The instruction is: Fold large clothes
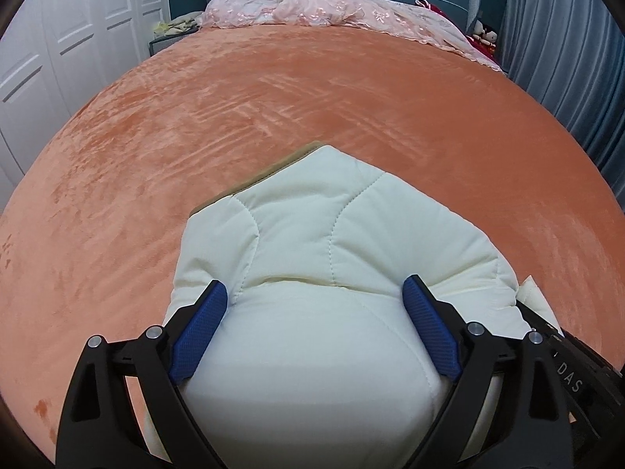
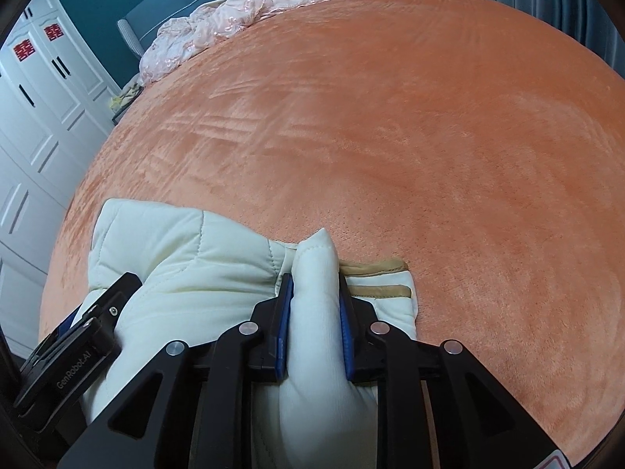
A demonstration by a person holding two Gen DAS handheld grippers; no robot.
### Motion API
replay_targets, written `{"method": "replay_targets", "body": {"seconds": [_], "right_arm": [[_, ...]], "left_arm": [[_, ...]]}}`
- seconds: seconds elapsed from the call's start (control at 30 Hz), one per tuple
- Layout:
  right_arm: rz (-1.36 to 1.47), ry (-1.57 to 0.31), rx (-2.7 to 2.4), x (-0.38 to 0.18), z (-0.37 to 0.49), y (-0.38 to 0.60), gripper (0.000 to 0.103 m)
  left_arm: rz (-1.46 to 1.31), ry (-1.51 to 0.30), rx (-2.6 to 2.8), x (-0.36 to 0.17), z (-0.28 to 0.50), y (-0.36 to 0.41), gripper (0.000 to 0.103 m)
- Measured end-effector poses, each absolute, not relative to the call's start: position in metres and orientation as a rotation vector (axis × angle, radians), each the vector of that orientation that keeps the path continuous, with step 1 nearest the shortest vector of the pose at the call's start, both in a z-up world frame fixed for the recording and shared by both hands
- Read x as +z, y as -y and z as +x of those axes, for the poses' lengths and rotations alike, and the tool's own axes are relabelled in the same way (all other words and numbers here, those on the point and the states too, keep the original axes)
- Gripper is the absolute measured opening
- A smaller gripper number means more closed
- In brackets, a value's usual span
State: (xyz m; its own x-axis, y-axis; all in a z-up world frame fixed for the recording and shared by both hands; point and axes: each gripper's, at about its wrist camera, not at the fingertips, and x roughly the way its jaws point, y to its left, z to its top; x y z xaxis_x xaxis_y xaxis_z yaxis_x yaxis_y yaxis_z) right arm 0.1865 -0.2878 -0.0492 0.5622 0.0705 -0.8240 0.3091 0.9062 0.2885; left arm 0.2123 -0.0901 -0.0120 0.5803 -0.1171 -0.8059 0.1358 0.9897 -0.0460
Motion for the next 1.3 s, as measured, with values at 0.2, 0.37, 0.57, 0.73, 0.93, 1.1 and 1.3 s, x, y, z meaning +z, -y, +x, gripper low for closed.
{"method": "replay_targets", "body": {"seconds": [0.2, 0.37, 0.57, 0.73, 0.93, 1.1, 1.3], "right_arm": [[0.591, -0.996, -0.076, -0.021, 0.166, 0.315, 0.023], [0.546, -1.079, 0.034, 0.013, 0.112, 0.309, 0.025], [0.445, -1.158, 0.024, -0.002, 0.092, 0.290, 0.018], [0.426, -1.178, -0.010, -0.018, 0.098, 0.286, 0.017], [0.387, -1.193, -0.016, -0.028, 0.104, 0.285, 0.017], [0.346, -1.190, -0.023, -0.028, 0.106, 0.282, 0.016], [0.379, -1.186, -0.022, -0.022, 0.106, 0.284, 0.023]], "left_arm": [[-0.016, -0.990, -0.187, 0.012, 0.207, 0.077, 0.088], [-0.056, -1.044, -0.301, 0.049, 0.157, 0.060, 0.084], [0.050, -1.082, -0.275, 0.034, 0.119, 0.068, 0.082], [0.068, -1.088, -0.253, 0.026, 0.120, 0.071, 0.085], [0.107, -1.074, -0.228, 0.017, 0.120, 0.078, 0.087], [0.118, -1.069, -0.217, 0.015, 0.122, 0.080, 0.088], [0.100, -1.079, -0.228, 0.019, 0.123, 0.077, 0.089]]}}
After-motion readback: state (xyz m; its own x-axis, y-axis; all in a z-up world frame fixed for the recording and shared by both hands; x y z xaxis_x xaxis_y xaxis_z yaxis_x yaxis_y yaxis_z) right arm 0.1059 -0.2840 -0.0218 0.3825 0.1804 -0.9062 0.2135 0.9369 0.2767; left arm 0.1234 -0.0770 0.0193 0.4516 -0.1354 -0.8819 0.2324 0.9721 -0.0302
